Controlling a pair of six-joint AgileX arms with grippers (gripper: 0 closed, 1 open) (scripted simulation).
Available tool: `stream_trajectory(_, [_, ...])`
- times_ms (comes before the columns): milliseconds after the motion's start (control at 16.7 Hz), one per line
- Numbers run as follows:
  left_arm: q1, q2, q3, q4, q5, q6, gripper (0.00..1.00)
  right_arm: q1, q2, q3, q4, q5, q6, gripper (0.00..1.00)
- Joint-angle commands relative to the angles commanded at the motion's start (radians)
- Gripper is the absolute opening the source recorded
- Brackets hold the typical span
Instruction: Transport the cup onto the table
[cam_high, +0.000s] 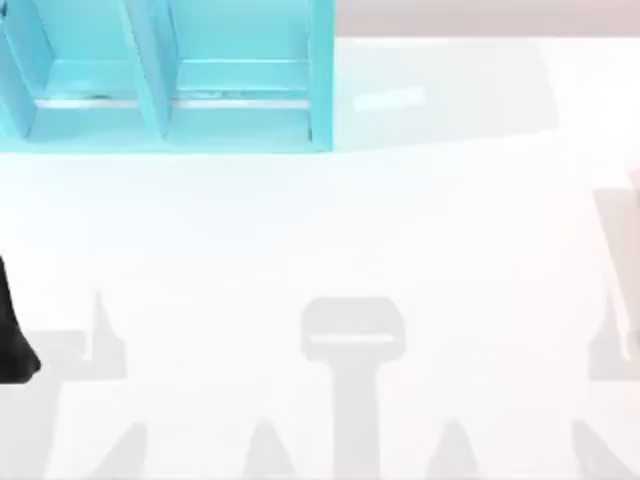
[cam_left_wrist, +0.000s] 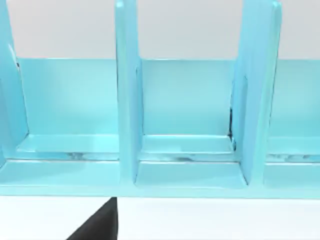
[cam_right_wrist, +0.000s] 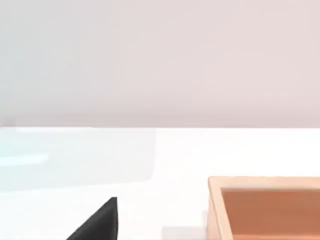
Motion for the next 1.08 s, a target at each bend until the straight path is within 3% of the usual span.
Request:
stream_trajectory(240, [0.0, 0.0, 0.0, 0.0, 0.0, 0.0, 1.0, -0.014, 0.031, 0.031, -0.031, 0.0, -0.014, 1.0])
stream_trajectory(480, [0.0, 0.0, 0.0, 0.0, 0.0, 0.0, 1.0, -0.082, 0.218, 0.22, -0.194, -0.001, -0.089, 1.0])
stream_trajectory(1080, [0.0, 0.0, 0.0, 0.0, 0.0, 0.0, 1.0, -0.37, 1.186, 0.999, -0.895, -0.004, -0.363, 1.0])
